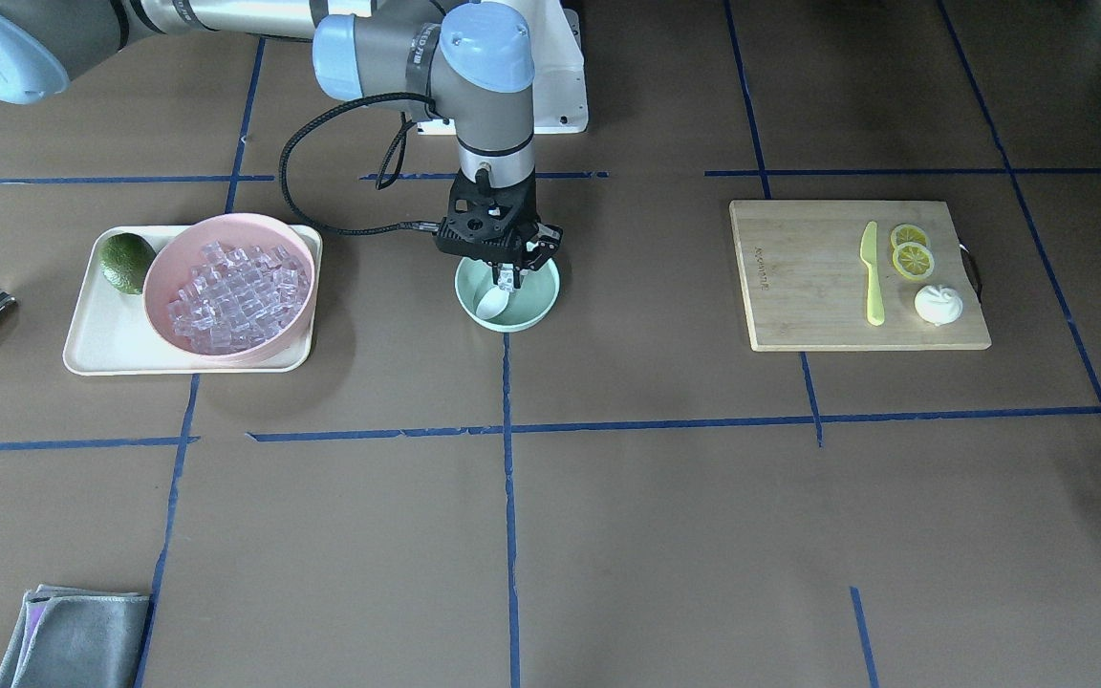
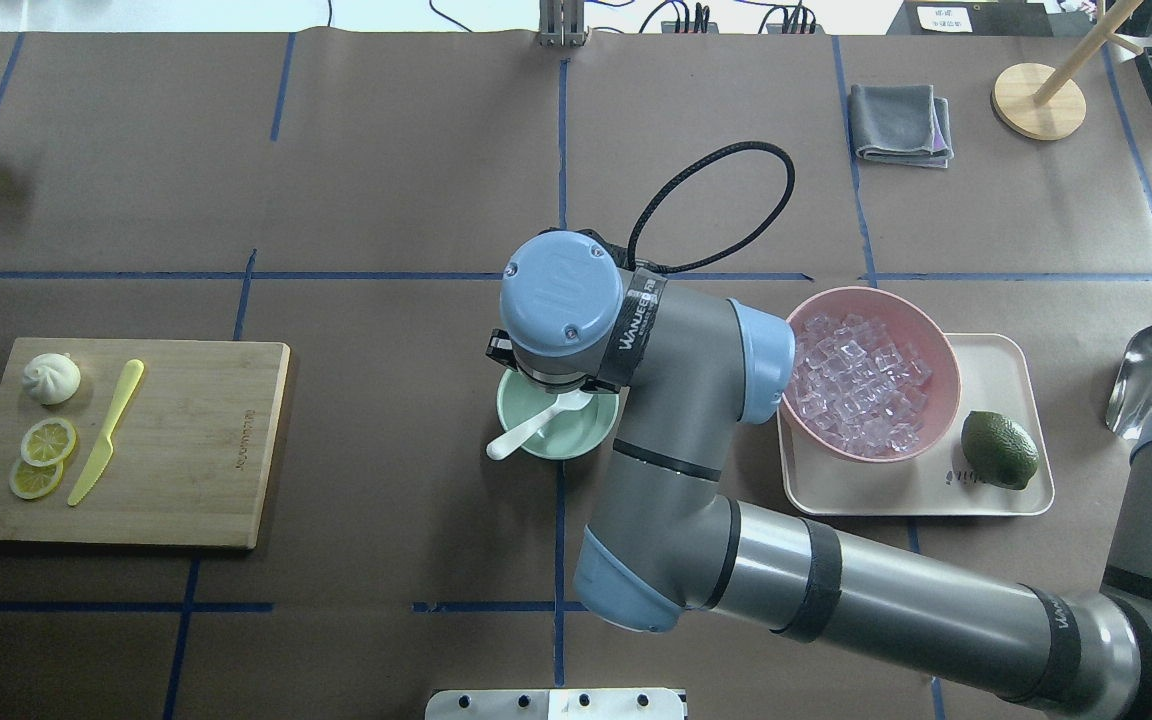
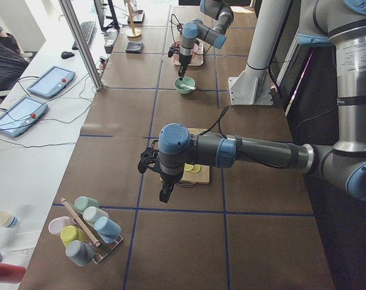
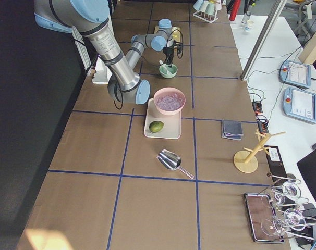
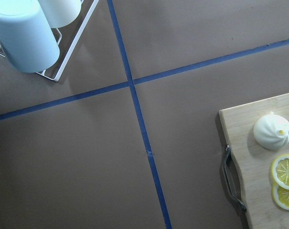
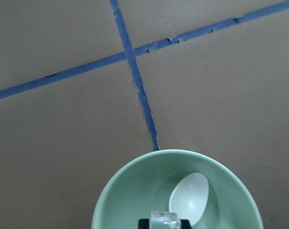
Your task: Put spoon and ice into bowl
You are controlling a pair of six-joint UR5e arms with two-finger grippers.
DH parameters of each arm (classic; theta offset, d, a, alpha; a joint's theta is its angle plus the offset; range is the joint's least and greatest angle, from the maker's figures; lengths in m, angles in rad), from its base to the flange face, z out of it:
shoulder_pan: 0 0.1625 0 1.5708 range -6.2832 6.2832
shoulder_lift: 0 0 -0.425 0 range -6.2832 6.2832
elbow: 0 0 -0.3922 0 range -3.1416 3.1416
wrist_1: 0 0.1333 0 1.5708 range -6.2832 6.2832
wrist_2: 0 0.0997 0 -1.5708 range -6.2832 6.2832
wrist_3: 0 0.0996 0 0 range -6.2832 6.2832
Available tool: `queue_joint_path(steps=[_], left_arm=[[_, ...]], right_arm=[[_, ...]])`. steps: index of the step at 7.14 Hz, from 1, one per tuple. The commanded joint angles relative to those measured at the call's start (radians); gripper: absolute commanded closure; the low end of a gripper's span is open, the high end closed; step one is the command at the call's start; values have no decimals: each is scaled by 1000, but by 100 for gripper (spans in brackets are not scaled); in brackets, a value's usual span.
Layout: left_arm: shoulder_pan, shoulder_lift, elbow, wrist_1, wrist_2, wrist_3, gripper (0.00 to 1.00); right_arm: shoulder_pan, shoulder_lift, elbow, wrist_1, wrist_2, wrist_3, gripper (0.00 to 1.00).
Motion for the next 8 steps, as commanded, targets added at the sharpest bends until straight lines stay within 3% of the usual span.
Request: queue_joint_path(steps=[1,2,3,4,8], left_arm=[[0,1,7,0,-34,0,0],[0,1,8,0,-34,0,0],[0,1,8,-1,-34,1,0],[0,1,8,-1,-34,0,0],[0,0,17,2,-31,-5,0]], right_arm=[[-21,-2,-11,-10,-34,64,77],[-21,-13,-10,-10,-34,62,71],[-22,-10,-11,-10,-34,62,44],[-31,-13,-11,-10,-34,62,2],[-13,-4,6,-10,-22,33,1]])
